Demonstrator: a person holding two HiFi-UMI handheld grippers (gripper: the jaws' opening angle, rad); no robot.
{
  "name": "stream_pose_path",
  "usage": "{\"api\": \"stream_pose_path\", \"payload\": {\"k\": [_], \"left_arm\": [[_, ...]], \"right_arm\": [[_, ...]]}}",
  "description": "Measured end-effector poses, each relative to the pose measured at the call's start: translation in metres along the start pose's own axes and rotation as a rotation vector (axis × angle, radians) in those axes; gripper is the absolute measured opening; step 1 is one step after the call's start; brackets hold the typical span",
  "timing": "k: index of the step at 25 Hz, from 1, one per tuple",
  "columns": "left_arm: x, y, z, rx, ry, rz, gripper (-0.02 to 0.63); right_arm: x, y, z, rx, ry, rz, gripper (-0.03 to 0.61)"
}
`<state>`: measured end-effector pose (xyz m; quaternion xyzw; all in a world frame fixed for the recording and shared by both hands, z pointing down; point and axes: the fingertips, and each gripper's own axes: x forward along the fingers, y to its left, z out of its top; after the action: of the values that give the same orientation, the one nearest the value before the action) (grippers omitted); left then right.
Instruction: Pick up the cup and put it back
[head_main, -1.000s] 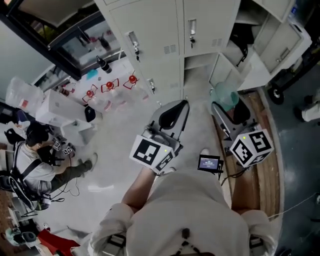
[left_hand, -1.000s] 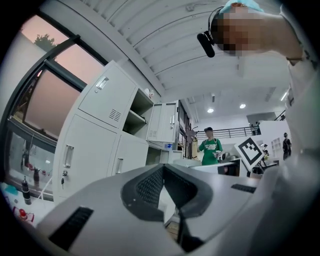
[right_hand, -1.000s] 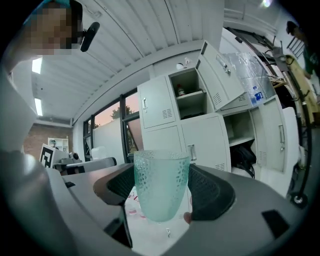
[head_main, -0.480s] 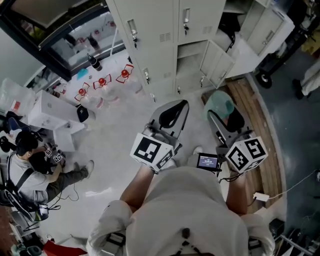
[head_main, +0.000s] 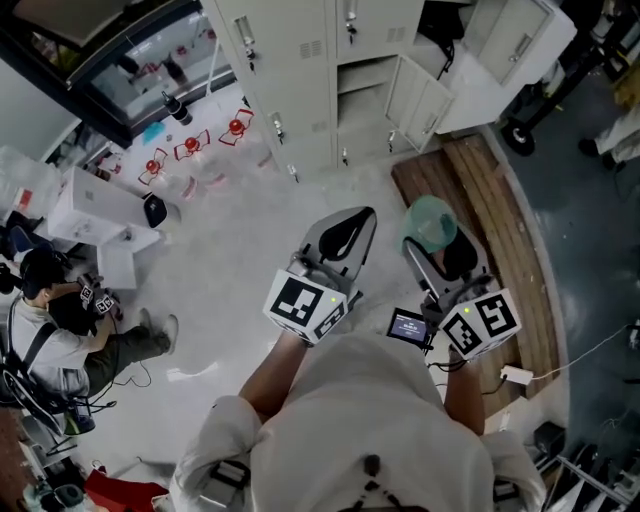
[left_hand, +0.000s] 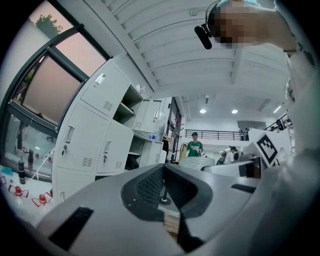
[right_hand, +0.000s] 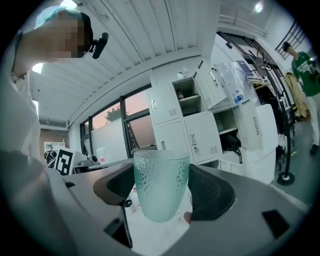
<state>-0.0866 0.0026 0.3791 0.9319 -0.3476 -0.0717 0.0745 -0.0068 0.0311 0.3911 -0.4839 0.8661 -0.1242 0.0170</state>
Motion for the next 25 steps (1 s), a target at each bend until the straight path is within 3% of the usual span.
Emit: {"api": "stream_pose_path", "payload": {"k": [8, 16, 21, 25], "left_arm": [[-0.024, -0.08, -0.005, 0.065, 0.002, 0.016, 0.008], [-0.071, -0.17, -0.021, 0.048, -0.012, 0.021, 0.008], [-0.096, -0.199, -0.021, 0.082, -0.007, 0.009, 0.008], [-0.115, -0.212, -0.023, 0.062, -0.014, 0.013, 0.008]], "right_arm": [[-0.078, 0.015, -0.014, -0.034, 0.005, 0.039, 0.327], [-0.161, 0.036, -0.041, -0.037, 0.019, 0.078, 0.328], [-0.188, 0.057, -0.046, -0.049, 0.004, 0.1, 0.328], [-0.208, 0.071, -0.049, -0.047, -0.005, 0.098, 0.328]]}}
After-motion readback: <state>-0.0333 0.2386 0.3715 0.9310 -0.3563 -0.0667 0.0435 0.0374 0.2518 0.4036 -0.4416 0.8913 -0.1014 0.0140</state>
